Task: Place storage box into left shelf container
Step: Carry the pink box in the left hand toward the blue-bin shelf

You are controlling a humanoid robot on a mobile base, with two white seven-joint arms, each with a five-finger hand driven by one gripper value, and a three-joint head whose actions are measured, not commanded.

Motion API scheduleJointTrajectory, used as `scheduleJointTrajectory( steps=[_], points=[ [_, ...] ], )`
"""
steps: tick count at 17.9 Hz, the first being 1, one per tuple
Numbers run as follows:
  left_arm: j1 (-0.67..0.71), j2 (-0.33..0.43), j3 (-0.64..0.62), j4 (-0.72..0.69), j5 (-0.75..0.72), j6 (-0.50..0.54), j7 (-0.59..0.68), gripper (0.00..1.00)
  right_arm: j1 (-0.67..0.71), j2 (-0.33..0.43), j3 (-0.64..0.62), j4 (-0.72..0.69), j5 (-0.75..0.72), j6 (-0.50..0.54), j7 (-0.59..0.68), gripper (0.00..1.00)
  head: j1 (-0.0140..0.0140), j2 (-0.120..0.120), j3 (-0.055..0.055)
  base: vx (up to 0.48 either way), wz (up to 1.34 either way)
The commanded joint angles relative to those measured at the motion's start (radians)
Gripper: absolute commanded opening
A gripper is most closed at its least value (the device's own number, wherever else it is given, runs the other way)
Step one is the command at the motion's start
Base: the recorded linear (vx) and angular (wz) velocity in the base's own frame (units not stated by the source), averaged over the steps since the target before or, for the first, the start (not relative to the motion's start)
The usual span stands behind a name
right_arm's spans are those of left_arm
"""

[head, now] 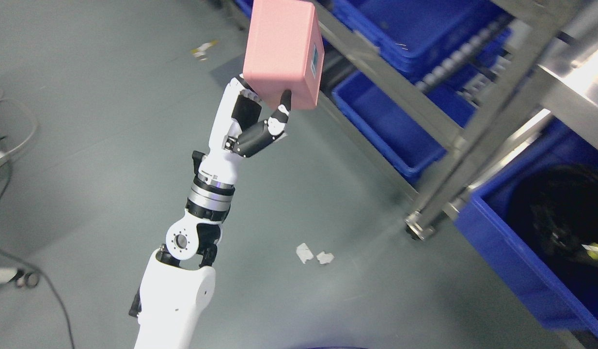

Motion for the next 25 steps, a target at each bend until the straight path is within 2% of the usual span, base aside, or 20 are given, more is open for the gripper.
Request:
scheduleJointTrajectory(
  steps=[1, 6, 11, 25],
  points=[
    [0.162, 0.017, -0.091, -0.069, 0.009, 0.01, -0.001, 0.01, -0.004, -0.017, 0.0, -0.017, -0.021, 0.004, 0.002, 1.0, 0.0, 0.0, 0.0, 0.2, 1.44],
    [0.185, 0.017, -0.094, -0.071, 0.009, -0.016, -0.001, 0.02, -0.004, -0.017, 0.0, -0.017, -0.021, 0.003, 0.002, 1.0, 0.0, 0.0, 0.0, 0.284, 1.2],
    [0.193, 0.017, -0.094, -0.071, 0.009, -0.018, -0.001, 0.02, -0.004, -0.017, 0.0, -0.017, -0.021, 0.003, 0.002, 1.0, 0.0, 0.0, 0.0, 0.362, 0.67],
    [0.214, 0.017, -0.1, -0.071, 0.009, -0.018, -0.011, 0.03, -0.004, -0.017, 0.0, -0.017, -0.021, 0.003, 0.002, 1.0, 0.0, 0.0, 0.0, 0.481, 0.0]
  ],
)
